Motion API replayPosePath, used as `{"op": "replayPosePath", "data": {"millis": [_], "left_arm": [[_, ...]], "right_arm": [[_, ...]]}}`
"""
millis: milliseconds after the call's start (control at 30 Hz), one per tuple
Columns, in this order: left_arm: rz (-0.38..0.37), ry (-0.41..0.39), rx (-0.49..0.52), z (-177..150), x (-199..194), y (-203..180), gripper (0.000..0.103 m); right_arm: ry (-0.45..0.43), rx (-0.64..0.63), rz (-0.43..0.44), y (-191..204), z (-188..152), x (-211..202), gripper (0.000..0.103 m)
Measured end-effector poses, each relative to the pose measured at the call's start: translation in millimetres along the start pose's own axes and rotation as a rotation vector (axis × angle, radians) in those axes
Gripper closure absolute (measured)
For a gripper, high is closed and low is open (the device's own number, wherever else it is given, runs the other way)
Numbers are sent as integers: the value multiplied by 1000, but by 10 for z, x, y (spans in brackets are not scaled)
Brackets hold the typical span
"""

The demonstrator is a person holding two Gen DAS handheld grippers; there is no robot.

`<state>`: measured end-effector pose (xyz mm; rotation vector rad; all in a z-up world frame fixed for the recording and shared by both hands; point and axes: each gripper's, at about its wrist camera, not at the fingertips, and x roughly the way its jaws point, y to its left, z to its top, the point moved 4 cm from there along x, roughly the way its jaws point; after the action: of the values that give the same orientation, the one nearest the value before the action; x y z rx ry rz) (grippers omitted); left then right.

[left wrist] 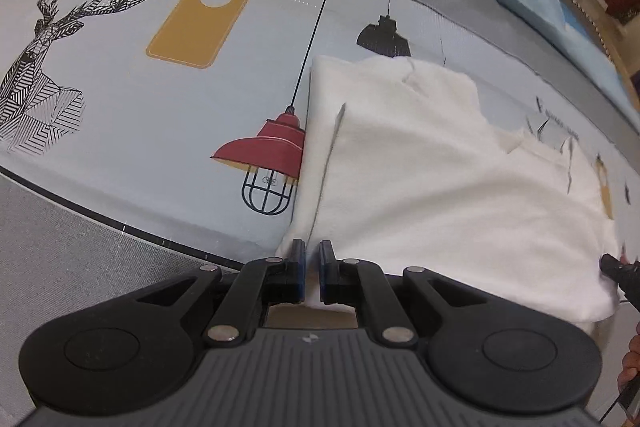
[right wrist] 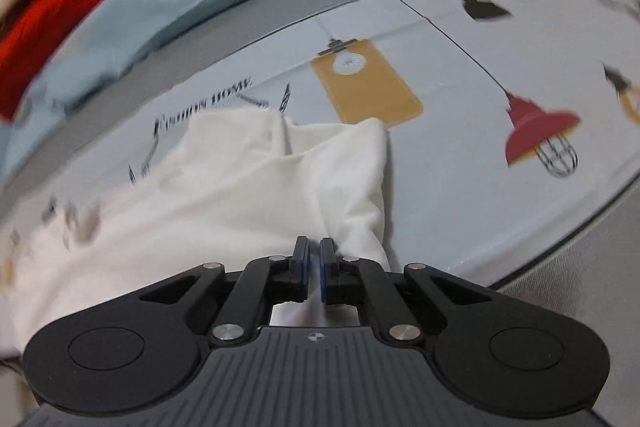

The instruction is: Fold small clothes

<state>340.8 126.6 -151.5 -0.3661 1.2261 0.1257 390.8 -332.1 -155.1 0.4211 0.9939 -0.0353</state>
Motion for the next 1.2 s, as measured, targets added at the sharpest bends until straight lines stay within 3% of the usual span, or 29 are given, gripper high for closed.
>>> {"op": "replayPosePath", "data": {"millis": [100, 200, 233, 300, 333, 400, 433, 467, 500, 567, 600, 667, 800, 1000, 1133, 1200], "left_arm": [[-27, -55, 28, 49, -158, -76, 96], [-37, -40, 43, 7, -89, -66, 95], [-6, -4, 52, -29, 1, -29, 95], [-11, 22, 36, -91, 66, 63, 94], [-15, 20, 20, -82, 10, 79, 94], [-29, -48, 41, -68, -129, 54, 94], [-36, -94, 82, -92, -151, 36, 91], [-7, -74, 120, -157, -84, 39, 85], [44, -5, 139, -258, 22, 82, 79], [35, -20, 139, -359, -84, 120, 78], [41, -17, 136, -373, -203, 114, 79], [10, -85, 140, -387, -496, 75, 79], [-5, -172, 180, -524, -1104, 20, 79], [-60, -258, 304, -1217, -1830, -54, 79], [-140, -206, 282, -1904, -1866, 202, 79], [-123, -142, 264, -2219, -1719, 363, 79]], "right_arm": [[-73, -72, 51, 112, 47, -207, 93], [55, -115, 61, 85, -103, -102, 88], [114, -128, 23, 35, -194, -26, 89], [92, -127, 9, -26, -242, -83, 100], [67, -106, 11, -34, -214, -161, 99], [-4, -106, 23, -82, -207, -279, 98], [35, -119, -19, -163, -279, -218, 100], [58, -115, -35, -231, -340, -197, 103], [45, -91, -24, -271, -366, -272, 103], [18, -39, -53, -279, -309, -517, 103], [-30, -25, -65, -279, -275, -706, 96], [-108, -34, -62, -257, -232, -1094, 95], [-169, -52, -10, -245, -316, -1749, 86], [-204, -76, 60, -322, -928, -2515, 67], [-149, -73, 64, -525, -1486, -2747, 65], [-117, -74, 56, -620, -1710, -2768, 65]]}}
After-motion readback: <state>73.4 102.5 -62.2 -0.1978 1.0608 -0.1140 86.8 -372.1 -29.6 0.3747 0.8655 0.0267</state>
